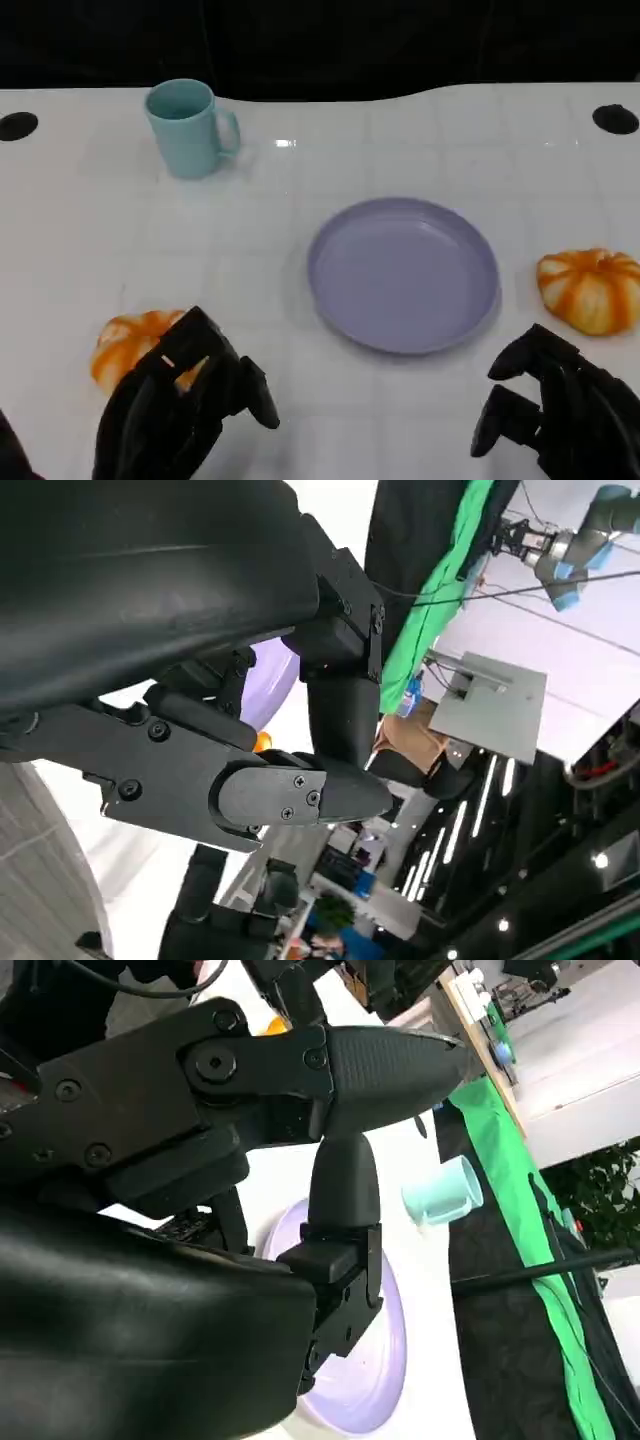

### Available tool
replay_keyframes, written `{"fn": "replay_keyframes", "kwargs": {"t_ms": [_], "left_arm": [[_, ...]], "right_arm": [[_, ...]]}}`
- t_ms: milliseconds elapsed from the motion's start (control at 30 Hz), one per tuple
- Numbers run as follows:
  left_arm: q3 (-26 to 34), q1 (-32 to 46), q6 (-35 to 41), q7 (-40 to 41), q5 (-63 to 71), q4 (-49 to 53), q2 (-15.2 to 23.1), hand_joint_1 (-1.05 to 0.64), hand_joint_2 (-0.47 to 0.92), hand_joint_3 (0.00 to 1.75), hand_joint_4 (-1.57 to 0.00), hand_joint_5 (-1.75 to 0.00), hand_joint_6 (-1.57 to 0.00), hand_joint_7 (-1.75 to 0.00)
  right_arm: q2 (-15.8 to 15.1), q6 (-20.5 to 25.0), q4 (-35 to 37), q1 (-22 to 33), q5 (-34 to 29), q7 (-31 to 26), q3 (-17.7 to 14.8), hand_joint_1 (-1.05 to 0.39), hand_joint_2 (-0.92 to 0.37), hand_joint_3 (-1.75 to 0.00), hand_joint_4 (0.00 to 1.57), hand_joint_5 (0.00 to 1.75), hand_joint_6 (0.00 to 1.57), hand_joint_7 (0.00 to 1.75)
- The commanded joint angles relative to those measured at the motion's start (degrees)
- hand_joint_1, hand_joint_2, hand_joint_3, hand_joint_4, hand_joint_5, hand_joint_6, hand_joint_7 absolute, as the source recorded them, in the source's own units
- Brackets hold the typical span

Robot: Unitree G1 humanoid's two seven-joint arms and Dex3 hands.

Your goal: Grasp the bread from the table and place it into the plate.

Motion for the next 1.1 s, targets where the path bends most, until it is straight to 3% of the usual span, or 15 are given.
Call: {"fn": "replay_keyframes", "kwargs": {"t_ms": [33,133,167,467,500,567,633,700,733,800,1100], "left_arm": [[-0.6,0.1,-5.0,0.6,4.1,-0.5,0.6,-0.6,0.92,0.3,-0.6,-1.57,-0.59,-1.14],[-1.0,0.2,-7.2,2.0,6.9,-0.9,0.8,-0.61,0.92,0.23,-0.59,-1.41,-0.65,-0.81],[-1.0,0.2,-7.4,2.1,7.2,-0.9,0.8,-0.62,0.92,0.23,-0.58,-1.4,-0.66,-0.78],[-1.2,0.2,-7.9,2.3,7.5,-0.7,0.8,-0.62,0.92,0.22,-0.58,-1.38,-0.68,-0.72],[-1.1,-0.2,-9.9,4.1,14.4,-3.1,4.3,-0.62,0.92,0.22,-0.58,-1.38,-0.68,-0.72],[-1.0,-0.7,-12.6,6.6,23.5,-6.2,8.6,-0.6,0.92,0.13,-0.37,-0.87,-0.52,-0.27],[-1.4,-0.7,-13.3,7.8,26.0,-7.0,9.7,-0.59,0.92,0.11,-0.34,-0.73,-0.51,-0.14],[-1.9,-0.6,-13.4,8.6,26.2,-7.0,10.1,-0.59,0.92,0.11,-0.33,-0.7,-0.5,-0.11],[-1.7,-1.0,-13.2,9.3,31.9,-9.9,13.6,-0.59,0.92,0.11,-0.33,-0.7,-0.51,-0.11],[-1.5,-1.5,-12.7,10.2,39.3,-13.6,17.8,-0.54,0.92,0.04,-0.2,-0.52,-0.38,-0.03],[-1.8,-2.5,-10.7,12.9,57.8,-20.7,27.3,-0.59,0.92,0.02,-0.05,-0.36,-0.27,0.0]], "right_arm": [[-0.7,-0.4,0.4,-0.2,-0.3,-0.1,-0.5,-0.53,-0.92,-0.42,0.61,1.75,0.43,1.65],[-0.7,-0.5,0.3,-0.2,-0.5,-0.1,-0.5,-0.53,-0.92,-0.43,0.61,1.75,0.43,1.65],[-0.7,-0.5,0.3,-0.2,-0.6,-0.1,-0.5,-0.53,-0.92,-0.43,0.61,1.75,0.43,1.65],[-0.6,-0.4,0.3,-0.2,-0.7,0.0,-0.5,-0.53,-0.92,-0.43,0.61,1.75,0.44,1.66],[-0.5,-0.2,0.2,-0.1,-0.5,0.0,-0.5,-0.53,-0.92,-0.43,0.61,1.75,0.44,1.66],[-0.3,0.0,0.0,0.0,-0.2,0.0,-0.5,-0.53,-0.92,-0.43,0.6,1.75,0.43,1.65],[-0.3,0.1,0.0,0.0,-0.2,-0.1,-0.5,-0.53,-0.92,-0.43,0.6,1.75,0.43,1.64],[-0.3,0.1,0.0,0.0,-0.2,0.0,-0.5,-0.53,-0.92,-0.42,0.6,1.75,0.43,1.64],[-0.4,0.2,-0.1,0.0,-0.1,0.0,-0.5,-0.53,-0.92,-0.42,0.6,1.75,0.43,1.64],[-0.5,0.3,-0.2,0.1,0.0,0.1,-0.6,-0.53,-0.92,-0.43,0.6,1.75,0.43,1.64],[-0.6,0.5,-0.2,-0.1,0.5,0.2,-0.7,-0.54,-0.92,-0.43,0.6,1.75,0.42,1.64]]}}
